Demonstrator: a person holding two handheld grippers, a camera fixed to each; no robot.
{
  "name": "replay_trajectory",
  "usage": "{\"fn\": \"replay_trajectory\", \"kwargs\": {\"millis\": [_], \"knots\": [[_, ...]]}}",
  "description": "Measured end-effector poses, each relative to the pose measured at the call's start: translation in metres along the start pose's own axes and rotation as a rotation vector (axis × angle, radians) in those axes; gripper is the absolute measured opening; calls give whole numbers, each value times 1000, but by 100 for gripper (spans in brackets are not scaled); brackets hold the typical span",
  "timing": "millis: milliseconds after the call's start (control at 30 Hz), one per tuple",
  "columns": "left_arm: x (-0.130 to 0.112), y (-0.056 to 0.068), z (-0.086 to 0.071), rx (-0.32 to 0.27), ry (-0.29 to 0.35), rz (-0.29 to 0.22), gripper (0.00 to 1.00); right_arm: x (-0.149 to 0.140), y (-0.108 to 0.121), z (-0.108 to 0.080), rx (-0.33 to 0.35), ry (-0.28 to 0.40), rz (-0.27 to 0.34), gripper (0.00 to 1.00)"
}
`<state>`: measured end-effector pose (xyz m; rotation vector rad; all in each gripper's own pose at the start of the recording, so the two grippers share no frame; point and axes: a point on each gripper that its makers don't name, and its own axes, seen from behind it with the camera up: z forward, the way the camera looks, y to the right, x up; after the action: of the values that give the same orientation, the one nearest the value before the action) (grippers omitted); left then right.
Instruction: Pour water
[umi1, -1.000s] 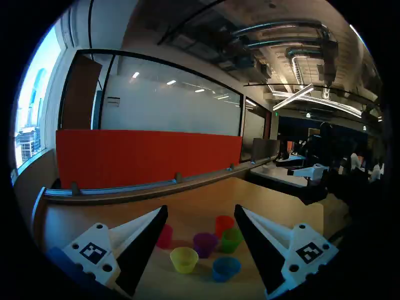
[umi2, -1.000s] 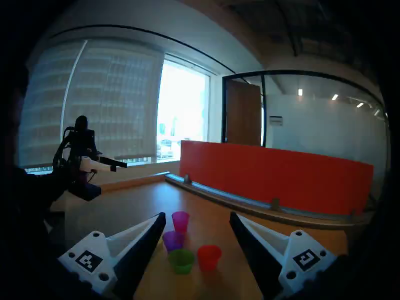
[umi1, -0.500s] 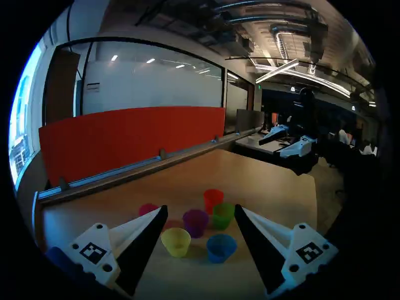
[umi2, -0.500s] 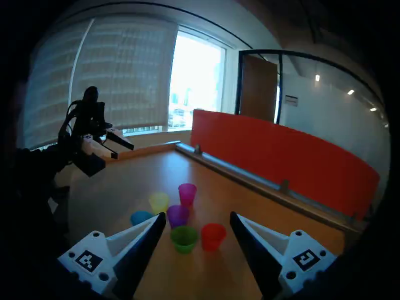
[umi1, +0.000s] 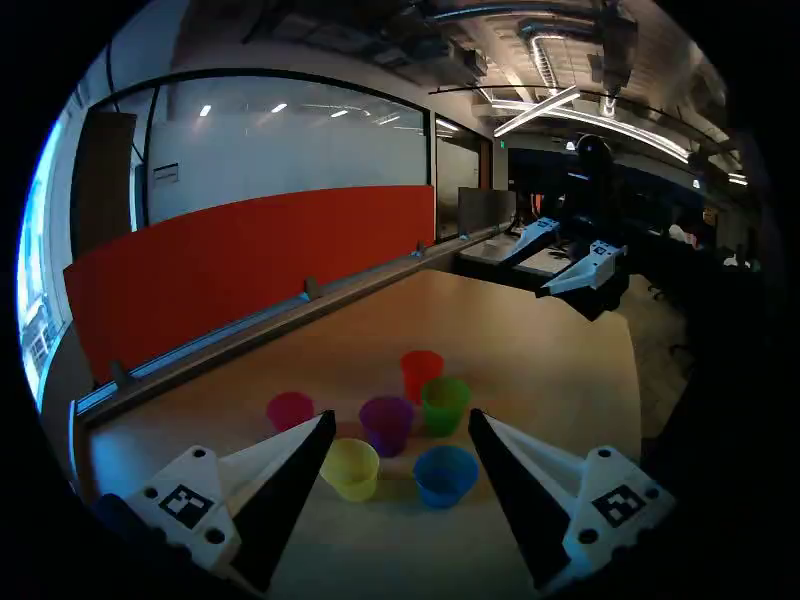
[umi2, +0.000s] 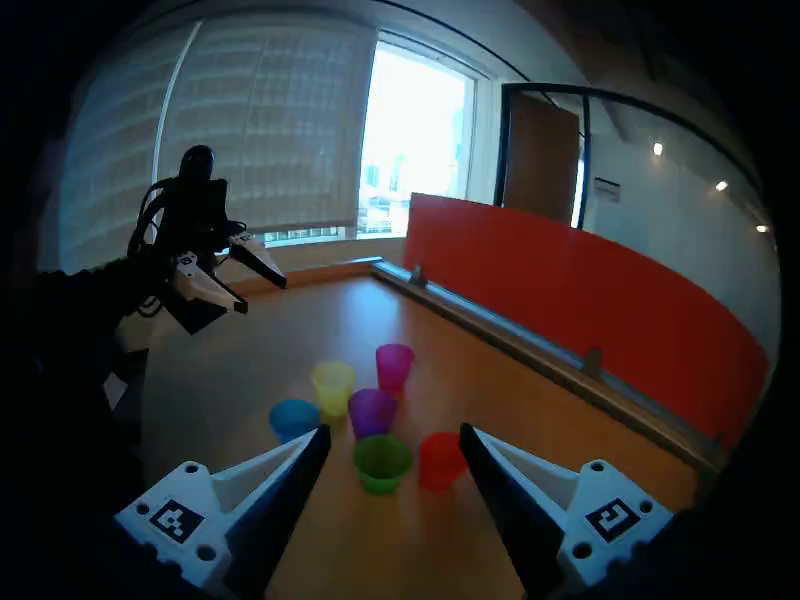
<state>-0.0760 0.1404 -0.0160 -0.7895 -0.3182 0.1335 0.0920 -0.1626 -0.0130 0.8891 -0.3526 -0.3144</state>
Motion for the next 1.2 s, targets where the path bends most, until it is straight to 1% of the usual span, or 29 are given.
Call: {"fn": "replay_trajectory", "kwargs": {"millis": [167, 300, 400, 500, 767, 1000, 1200], "knots": [[-13, 6, 8, -23, -39, 21, 100, -9, 0, 8, 6, -19, -8, 100], [-26, 16, 16, -58, -74, 26, 99, -18, -3, 16, 20, -31, -5, 100], [-36, 21, 22, -74, -95, 35, 99, -28, -4, 22, 25, -48, -8, 100], [-45, 21, 26, -73, -114, 47, 99, -37, -5, 28, 32, -65, -10, 100], [-79, 29, 36, -105, -183, 51, 99, -59, -8, 43, 53, -100, 4, 100], [-110, 33, 46, -122, -236, 48, 99, -78, -13, 58, 67, -136, 10, 100], [-130, 38, 54, -140, -265, 41, 99, -87, -15, 70, 80, -150, 25, 100]]}}
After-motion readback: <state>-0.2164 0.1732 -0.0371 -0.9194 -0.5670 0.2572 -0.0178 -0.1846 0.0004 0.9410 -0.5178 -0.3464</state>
